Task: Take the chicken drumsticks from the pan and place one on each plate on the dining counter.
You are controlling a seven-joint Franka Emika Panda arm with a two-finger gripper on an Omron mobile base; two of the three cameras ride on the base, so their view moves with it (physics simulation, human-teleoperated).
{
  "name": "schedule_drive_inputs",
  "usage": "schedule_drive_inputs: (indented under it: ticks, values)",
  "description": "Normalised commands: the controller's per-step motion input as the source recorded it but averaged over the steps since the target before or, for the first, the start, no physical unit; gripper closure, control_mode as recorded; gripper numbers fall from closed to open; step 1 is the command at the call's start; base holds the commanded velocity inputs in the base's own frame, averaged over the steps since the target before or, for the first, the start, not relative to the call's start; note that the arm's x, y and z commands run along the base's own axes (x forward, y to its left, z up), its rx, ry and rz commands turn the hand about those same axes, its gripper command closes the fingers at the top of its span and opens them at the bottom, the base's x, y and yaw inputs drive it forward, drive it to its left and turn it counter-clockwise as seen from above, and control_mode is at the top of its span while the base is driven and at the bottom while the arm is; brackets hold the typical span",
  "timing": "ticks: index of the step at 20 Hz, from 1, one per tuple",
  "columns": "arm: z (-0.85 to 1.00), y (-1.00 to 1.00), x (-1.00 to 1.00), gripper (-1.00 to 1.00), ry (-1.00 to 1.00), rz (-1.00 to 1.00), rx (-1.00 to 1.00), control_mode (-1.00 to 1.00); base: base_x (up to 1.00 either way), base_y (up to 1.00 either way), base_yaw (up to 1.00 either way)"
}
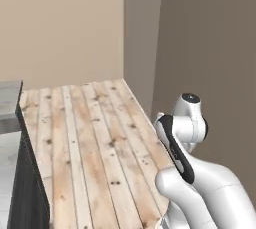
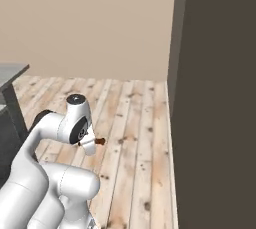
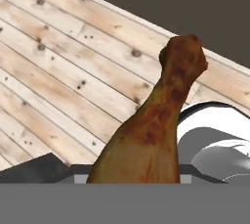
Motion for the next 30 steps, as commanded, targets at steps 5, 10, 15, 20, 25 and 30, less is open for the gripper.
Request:
schedule_drive_inputs:
  ticks: [5,10,15,20,25,30]
  values:
    - [0.00,0.00,0.00,1.00,0.00,0.00,0.00,1.00,1.00,-0.03,0.61]
    - [0.00,0.00,0.00,1.00,0.00,0.00,0.00,1.00,1.00,-0.31,0.61]
    - [0.00,0.00,0.00,1.00,0.00,0.00,0.00,1.00,1.00,-0.72,0.53]
    - [0.00,0.00,0.00,1.00,0.00,0.00,0.00,1.00,1.00,-0.87,0.51]
    - [0.00,0.00,0.00,1.00,0.00,0.00,0.00,1.00,0.95,-0.94,0.50]
    - [0.00,0.00,0.00,1.00,0.00,0.00,0.00,1.00,0.83,-0.96,0.52]
